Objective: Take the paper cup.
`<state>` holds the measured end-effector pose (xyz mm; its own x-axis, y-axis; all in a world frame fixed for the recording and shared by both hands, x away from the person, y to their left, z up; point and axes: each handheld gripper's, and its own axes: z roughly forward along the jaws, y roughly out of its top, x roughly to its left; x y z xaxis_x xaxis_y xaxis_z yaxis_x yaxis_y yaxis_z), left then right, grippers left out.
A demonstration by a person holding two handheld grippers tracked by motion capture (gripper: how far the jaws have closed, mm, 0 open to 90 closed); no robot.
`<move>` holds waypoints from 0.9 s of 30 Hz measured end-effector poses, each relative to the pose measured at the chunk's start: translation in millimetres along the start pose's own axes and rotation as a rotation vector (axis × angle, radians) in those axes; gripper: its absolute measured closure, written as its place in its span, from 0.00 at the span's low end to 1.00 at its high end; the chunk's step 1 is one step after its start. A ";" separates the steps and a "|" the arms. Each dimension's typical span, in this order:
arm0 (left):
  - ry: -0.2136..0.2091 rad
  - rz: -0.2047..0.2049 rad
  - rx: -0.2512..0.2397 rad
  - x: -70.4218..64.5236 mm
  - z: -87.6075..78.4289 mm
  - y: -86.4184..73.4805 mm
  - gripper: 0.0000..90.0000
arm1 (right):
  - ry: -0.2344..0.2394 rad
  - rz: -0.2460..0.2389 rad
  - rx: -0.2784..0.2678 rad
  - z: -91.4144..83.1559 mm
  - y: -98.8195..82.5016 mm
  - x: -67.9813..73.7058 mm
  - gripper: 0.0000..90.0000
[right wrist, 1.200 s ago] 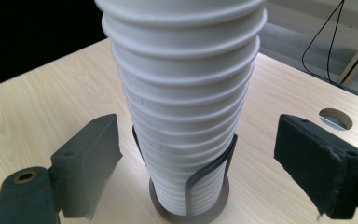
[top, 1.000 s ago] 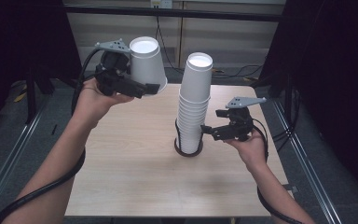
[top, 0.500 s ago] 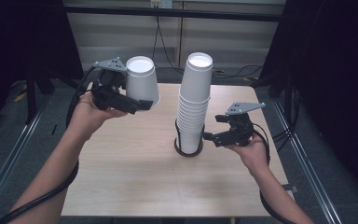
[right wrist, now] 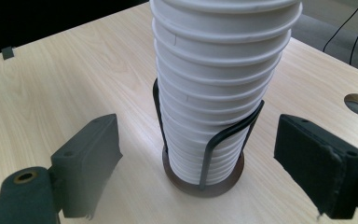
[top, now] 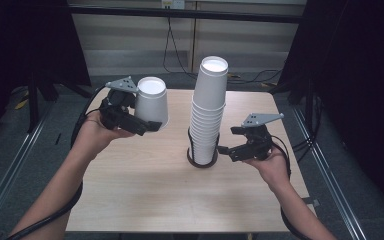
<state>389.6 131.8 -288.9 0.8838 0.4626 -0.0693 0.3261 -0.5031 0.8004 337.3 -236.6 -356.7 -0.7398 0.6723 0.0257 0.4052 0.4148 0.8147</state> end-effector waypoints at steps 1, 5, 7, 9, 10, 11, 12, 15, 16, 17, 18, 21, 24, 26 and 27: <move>0.002 0.005 0.009 -0.5 0.7 -1.3 0.13 | 0.002 -0.002 0.001 0.0 -0.4 0.4 0.15; -0.004 0.014 0.037 -2.9 4.6 -6.6 0.13 | 0.015 -0.007 0.009 0.5 -1.9 1.5 0.16; -0.008 0.022 0.047 -4.3 7.2 -9.0 0.13 | 0.019 -0.014 0.015 0.8 -2.5 2.0 0.16; -0.012 0.024 0.058 -6.1 9.2 -11.4 0.13 | 0.026 -0.022 0.019 1.1 -3.2 3.0 0.16; -0.015 0.032 0.062 -6.6 10.4 -12.5 0.13 | 0.025 -0.026 0.024 1.2 -3.4 3.7 0.16; -0.014 0.040 0.065 -7.1 11.5 -13.7 0.13 | 0.029 -0.033 0.026 1.5 -3.7 4.1 0.16; -0.016 0.039 0.069 -7.9 12.6 -15.1 0.13 | 0.032 -0.037 0.032 1.6 -3.9 4.7 0.16; -0.020 0.038 0.079 -9.2 16.0 -19.0 0.13 | 0.028 -0.042 0.040 2.3 -4.6 6.3 0.16; -0.021 0.039 0.082 -9.6 17.0 -20.3 0.13 | 0.030 -0.041 0.043 2.3 -4.8 6.6 0.16; -0.024 0.038 0.087 -10.1 18.0 -21.7 0.14 | 0.031 -0.041 0.043 2.5 -5.1 6.9 0.16; -0.021 0.044 0.095 -10.7 18.9 -23.3 0.14 | 0.033 -0.044 0.047 2.9 -5.3 7.2 0.16; -0.026 0.054 0.113 -11.8 21.1 -26.6 0.14 | 0.037 -0.055 0.055 3.9 -5.7 8.5 0.16; -0.021 0.075 0.148 -13.5 23.4 -29.3 0.14 | 0.046 -0.063 0.065 5.2 -5.8 9.9 0.15; -0.024 0.075 0.162 -14.8 25.0 -31.1 0.14 | 0.053 -0.072 0.074 6.5 -5.8 10.6 0.15; -0.027 0.092 0.175 -14.5 25.4 -31.8 0.14 | 0.052 -0.075 0.083 6.9 -5.8 11.3 0.15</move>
<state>374.9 122.6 -328.5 0.9206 0.3900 -0.0181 0.2943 -0.6626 0.6887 330.3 -227.2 -365.2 -0.7956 0.6058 -0.0018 0.3890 0.5133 0.7650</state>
